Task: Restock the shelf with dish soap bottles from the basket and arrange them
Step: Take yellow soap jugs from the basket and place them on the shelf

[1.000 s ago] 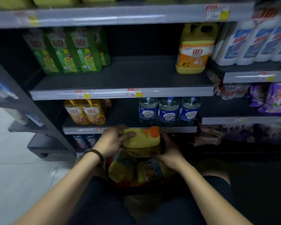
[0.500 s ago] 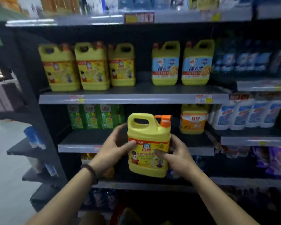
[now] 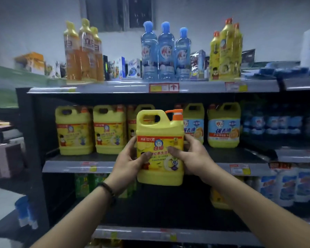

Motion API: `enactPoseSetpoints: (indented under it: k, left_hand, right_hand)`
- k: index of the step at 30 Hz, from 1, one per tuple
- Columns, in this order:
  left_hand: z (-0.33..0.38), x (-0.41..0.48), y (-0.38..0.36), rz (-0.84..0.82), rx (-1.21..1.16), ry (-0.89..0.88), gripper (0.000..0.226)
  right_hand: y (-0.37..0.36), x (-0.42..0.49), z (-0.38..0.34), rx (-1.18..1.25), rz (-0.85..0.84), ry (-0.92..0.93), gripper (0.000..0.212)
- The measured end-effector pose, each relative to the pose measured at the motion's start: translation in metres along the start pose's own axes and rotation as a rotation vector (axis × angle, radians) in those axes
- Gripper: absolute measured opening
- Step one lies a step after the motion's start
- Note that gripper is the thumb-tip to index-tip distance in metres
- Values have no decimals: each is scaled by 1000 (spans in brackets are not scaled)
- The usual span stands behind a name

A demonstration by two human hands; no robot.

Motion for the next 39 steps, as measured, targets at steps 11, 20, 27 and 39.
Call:
enactPoseSetpoints:
  k: [11, 20, 27, 39]
  left_hand:
    - [-19, 110, 34, 149, 130, -93, 59]
    - [-76, 109, 41, 135, 546, 12, 101]
    - [-85, 115, 40, 83, 640, 64, 104]
    - [-49, 62, 34, 23, 813, -103, 43]
  right_hand:
    - [-29, 124, -9, -69, 44, -30, 38]
    - [-52, 182, 31, -203, -5, 87, 48]
    - [-62, 200, 38, -529, 119, 128, 53]
    - [-45, 120, 24, -681, 108, 114, 40]
Point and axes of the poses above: each hand's wrist, its own x-axis towards the middle knuckle, its own y-axis out of the back of the hand, z = x × y, the point moved 7 cm from there along x, towards the middle knuckle, and after that the axes turned 6 degrees about -y, right-handed, at the moved point
